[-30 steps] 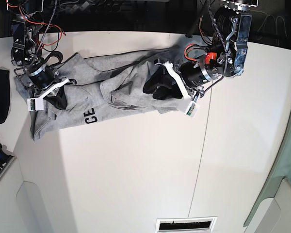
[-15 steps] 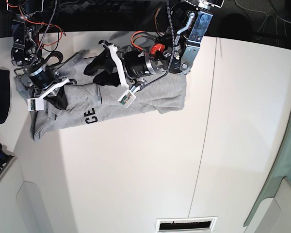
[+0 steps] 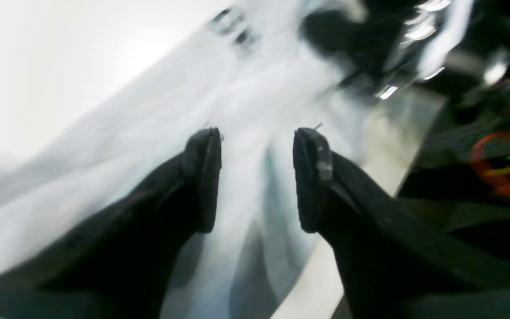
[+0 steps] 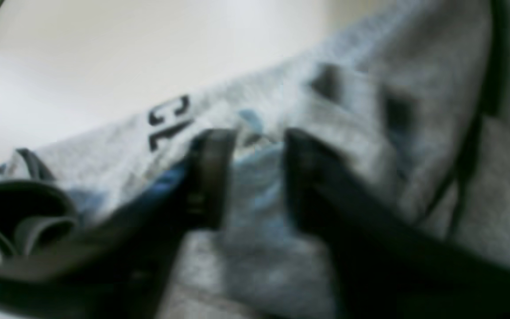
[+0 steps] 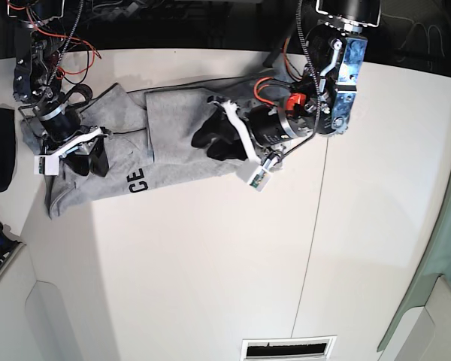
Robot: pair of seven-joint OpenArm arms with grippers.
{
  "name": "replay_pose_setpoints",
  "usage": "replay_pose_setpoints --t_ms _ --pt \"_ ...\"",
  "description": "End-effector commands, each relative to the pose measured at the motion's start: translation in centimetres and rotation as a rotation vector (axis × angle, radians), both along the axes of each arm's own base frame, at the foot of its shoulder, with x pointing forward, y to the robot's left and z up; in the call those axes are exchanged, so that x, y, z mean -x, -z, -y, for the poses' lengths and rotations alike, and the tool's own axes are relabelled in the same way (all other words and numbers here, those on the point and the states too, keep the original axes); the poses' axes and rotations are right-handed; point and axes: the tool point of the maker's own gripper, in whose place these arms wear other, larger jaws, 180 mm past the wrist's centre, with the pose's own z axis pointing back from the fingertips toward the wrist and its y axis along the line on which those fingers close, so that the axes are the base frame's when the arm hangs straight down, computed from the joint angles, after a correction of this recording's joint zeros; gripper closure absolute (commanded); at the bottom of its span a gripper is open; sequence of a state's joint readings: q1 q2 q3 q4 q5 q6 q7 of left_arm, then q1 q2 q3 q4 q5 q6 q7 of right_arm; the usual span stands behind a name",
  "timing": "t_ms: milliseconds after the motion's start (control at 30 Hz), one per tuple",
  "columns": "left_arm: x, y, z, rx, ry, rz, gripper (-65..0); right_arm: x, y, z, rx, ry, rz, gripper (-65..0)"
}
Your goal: Layout the t-shirt on the table in an organized manner, then fold the t-shirt properly
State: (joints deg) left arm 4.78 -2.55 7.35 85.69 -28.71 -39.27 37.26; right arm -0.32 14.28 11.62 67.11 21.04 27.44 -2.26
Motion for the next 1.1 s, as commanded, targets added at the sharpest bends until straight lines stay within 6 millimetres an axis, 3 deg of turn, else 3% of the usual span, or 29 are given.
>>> replay_pose_setpoints --t_ms 0,133,333,467,567,700,800,1067 --pt "-0.9 -1.5 -0.1 0.038 -0.004 0.043 -26.3 -1.6 -2.8 1.0 0.014 0.008 0.088 -37.6" --pt "-0.9 -0.7 -2.3 -0.013 -0.003 0.042 -26.3 -2.5 -5.3 1.6 0.058 -0.017 0.14 -39.9" --pt "-0.9 -0.3 -4.2 -0.051 -0.002 0.041 -26.3 -3.4 -7.0 3.8 0.112 0.013 0.166 -39.9" --pt "-0.7 -0.1 -4.2 -0.058 0.003 0.033 -26.3 -3.9 -7.9 9.2 0.211 0.194 0.15 -39.9" --pt "-0.9 -0.1 -4.5 -0.061 -0.003 0.034 -26.3 -3.4 -7.2 14.0 0.306 0.364 0.054 -39.9" --pt "-1.8 -0.4 -6.3 -0.063 -0.064 0.041 -26.3 -3.3 -5.9 16.6 0.326 0.38 -0.026 -39.9" --pt "-2.7 -0.8 -8.1 -0.057 -0.125 0.048 -26.3 -3.7 -4.3 16.1 0.232 0.301 -0.063 -39.9" --pt "-3.5 -1.3 -10.3 -0.033 -0.203 0.048 -26.3 -2.7 -0.4 11.3 -0.056 0.13 -0.12 -39.9"
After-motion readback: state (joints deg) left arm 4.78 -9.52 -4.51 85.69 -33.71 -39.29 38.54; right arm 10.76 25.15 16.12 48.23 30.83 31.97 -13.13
